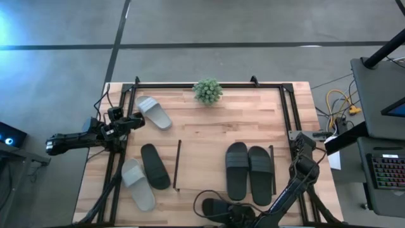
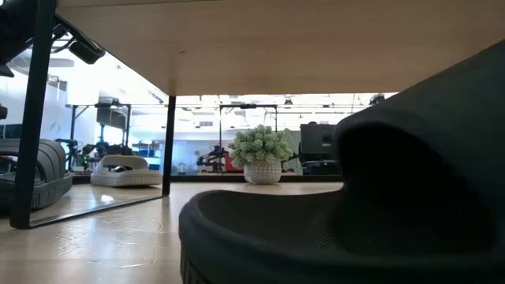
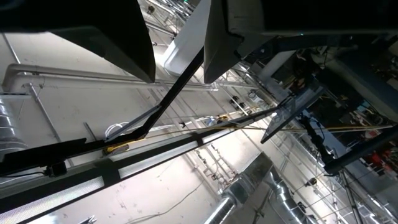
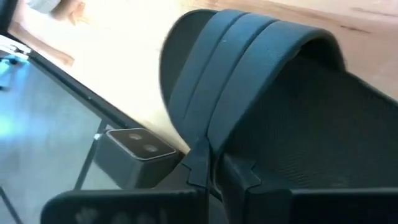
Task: Pick and place slides into the shelf
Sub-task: Put the black slipper on the shelf
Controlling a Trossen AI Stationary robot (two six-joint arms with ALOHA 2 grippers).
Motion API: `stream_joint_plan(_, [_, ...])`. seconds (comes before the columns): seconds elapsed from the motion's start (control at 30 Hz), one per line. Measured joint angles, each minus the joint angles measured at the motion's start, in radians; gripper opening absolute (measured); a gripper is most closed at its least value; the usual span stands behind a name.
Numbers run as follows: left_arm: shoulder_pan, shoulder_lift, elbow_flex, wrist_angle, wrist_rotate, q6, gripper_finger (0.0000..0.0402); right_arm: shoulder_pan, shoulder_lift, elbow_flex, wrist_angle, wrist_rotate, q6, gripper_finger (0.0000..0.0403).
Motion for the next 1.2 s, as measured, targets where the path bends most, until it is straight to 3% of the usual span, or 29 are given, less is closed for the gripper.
stream_joint_plan(0.27, [0.000,0.000,0.000,0.000,0.000,0.000,0.0123,0.027,0.000,0.102,0.017,0.104,-0.006,0.0010])
stream_joint_plan(0.63, [0.000,0.000,0.000,-0.001,0.001,0.000,0.0123,0.055,-0.002,0.375,0.014,0.140,-0.222,0.0009])
stream_joint_plan(0.73, [0.000,0.000,0.000,0.000,0.001,-0.003,0.0123,0.050,-0.004,0.453,-0.045,0.245,-0.258,0.0009])
stream_joint_plan(0.97, [0.000,0.000,0.000,0.005,0.038,-0.024,0.0123,0.033,-0.117,0.440,-0.089,0.582,-0.289,0.0012])
stream_joint_plan(1.2, [0.000,0.000,0.000,0.004,0.021,-0.001,0.0123,-0.068,-0.188,0.441,-0.127,0.608,-0.315,0.0018])
